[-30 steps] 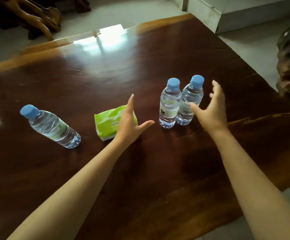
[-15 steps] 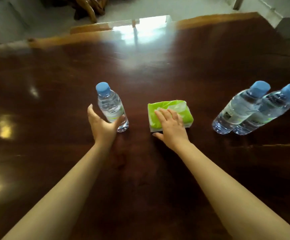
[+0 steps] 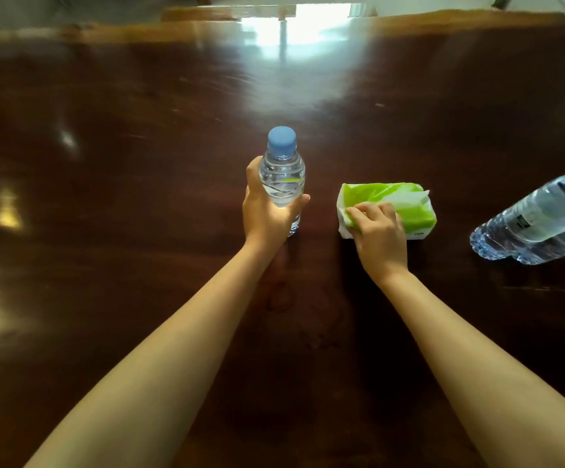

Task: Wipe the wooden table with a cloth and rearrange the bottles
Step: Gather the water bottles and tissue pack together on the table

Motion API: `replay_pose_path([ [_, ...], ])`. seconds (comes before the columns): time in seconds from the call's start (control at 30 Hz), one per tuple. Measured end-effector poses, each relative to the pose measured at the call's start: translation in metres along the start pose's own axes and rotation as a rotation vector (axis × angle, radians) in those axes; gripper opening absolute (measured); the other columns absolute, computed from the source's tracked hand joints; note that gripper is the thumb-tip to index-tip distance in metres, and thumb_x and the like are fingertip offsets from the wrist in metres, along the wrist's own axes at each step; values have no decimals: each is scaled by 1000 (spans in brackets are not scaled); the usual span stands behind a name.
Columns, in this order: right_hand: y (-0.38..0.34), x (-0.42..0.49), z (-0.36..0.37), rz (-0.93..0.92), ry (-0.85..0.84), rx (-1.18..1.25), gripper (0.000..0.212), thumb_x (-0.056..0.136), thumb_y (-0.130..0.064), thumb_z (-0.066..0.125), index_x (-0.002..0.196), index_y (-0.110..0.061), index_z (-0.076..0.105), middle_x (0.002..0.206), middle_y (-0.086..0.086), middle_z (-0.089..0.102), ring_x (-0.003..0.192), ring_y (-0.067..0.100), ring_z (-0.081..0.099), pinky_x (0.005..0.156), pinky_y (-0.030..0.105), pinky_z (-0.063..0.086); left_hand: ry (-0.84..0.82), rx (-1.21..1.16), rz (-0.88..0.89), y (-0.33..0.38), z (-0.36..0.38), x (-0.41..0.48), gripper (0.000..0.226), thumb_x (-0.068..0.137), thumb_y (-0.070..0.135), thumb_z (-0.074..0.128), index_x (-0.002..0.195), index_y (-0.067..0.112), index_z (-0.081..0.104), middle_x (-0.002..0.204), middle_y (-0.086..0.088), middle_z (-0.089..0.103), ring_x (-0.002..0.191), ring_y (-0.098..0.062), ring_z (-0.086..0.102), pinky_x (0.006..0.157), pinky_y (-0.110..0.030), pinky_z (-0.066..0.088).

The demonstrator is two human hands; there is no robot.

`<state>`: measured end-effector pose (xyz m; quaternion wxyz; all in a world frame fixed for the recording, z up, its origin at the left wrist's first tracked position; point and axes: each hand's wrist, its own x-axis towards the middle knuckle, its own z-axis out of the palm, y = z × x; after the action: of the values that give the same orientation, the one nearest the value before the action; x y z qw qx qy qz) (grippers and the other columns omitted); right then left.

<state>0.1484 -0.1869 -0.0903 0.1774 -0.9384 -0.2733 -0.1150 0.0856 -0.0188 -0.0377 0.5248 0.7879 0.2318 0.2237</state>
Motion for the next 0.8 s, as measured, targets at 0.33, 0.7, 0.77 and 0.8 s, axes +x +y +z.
replay_pose_path([
  [0.33, -11, -26, -47, -66, 220, 94, 17, 76, 0, 68, 93, 2, 67, 86, 16, 69, 82, 38, 62, 70, 43, 53, -81, -13, 59, 25, 30, -44, 79, 67, 20, 82, 130, 12, 35, 117, -4, 59, 98, -14, 58, 78, -11, 42],
  [0.7, 66, -137, -125, 13, 264, 5, 25, 79, -3, 66, 104, -3, 65, 94, 10, 69, 95, 22, 47, 74, 43, 52, -250, -65, 157, 94, 106, -135, 77, 64, 17, 83, 126, 19, 37, 111, -2, 60, 90, -8, 59, 71, 4, 39],
  [0.77, 92, -153, -139, 49, 268, -6, 28, 77, 0, 68, 105, -2, 65, 94, 10, 69, 95, 22, 47, 73, 43, 53, -295, -77, 142, 107, 133, -152, 76, 64, 17, 84, 125, 21, 38, 110, 0, 60, 88, -6, 59, 69, 5, 37],
  [0.8, 107, -160, -145, 64, 272, -9, 29, 76, 1, 68, 104, -2, 65, 94, 10, 69, 95, 22, 47, 73, 43, 53, -315, -91, 133, 112, 148, -161, 76, 63, 16, 84, 124, 22, 39, 108, 2, 60, 85, -3, 58, 68, 6, 36],
])
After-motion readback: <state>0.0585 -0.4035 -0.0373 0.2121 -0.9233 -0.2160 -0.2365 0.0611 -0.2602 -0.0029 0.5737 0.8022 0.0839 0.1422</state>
